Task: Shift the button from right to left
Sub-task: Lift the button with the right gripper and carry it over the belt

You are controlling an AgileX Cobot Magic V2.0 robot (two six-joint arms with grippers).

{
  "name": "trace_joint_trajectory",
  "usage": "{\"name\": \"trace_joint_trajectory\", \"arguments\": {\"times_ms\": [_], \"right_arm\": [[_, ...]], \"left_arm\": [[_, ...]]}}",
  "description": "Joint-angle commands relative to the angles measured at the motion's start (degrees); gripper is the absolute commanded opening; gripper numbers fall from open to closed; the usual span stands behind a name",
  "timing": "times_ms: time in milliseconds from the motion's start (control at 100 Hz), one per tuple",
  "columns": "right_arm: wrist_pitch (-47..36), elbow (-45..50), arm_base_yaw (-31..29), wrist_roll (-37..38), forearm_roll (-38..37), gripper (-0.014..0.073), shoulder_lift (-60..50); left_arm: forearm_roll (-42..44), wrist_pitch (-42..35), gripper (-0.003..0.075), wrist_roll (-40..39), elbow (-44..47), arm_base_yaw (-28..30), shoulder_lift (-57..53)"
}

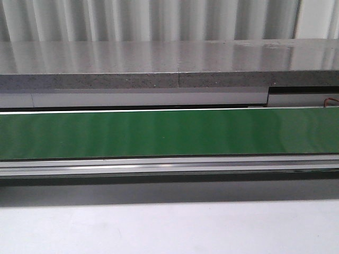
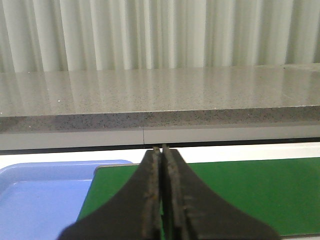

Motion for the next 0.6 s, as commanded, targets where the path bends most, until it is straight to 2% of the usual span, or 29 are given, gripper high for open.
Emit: {"name": "trace_joint_trajectory", "arguments": {"times_ms": [0, 60, 100, 250, 300, 590], "right_arm": [[-2.3, -1.7, -0.2, -0.9, 0.5, 0.0613, -1.3], [-2.4, -1.7, -0.2, -0.9, 0.4, 0.0599, -0.6], [-2.4, -1.7, -0.2, -0.9, 0.4, 0.0560, -0.3], [-1.9, -1.7, -0.2, -0.9, 0.7, 0.0294, 0.4], [-1.9, -1.7, -0.2, -0.9, 0.8, 0.0244, 0.3], [-0.4, -1.7, -0.2, -0.9, 4.1, 0.0239, -6.7]], "left_arm": [[-0.2, -4.9, -0.0020, -0.5, 1.4, -0.4, -2.0], [-0.2, -4.9, -0.0020, -0.5, 1.4, -0.4, -2.0], [-0.2, -4.9, -0.0020, -0.5, 1.4, -0.4, -2.0], [-0.2, -4.9, -0.0020, -0.5, 1.4, -0.4, -2.0], [-0.2, -4.9, -0.0020, -0.5, 1.4, -0.4, -2.0], [-0.2, -4.9, -0.0020, -0.5, 1.4, -0.4, -2.0]]}}
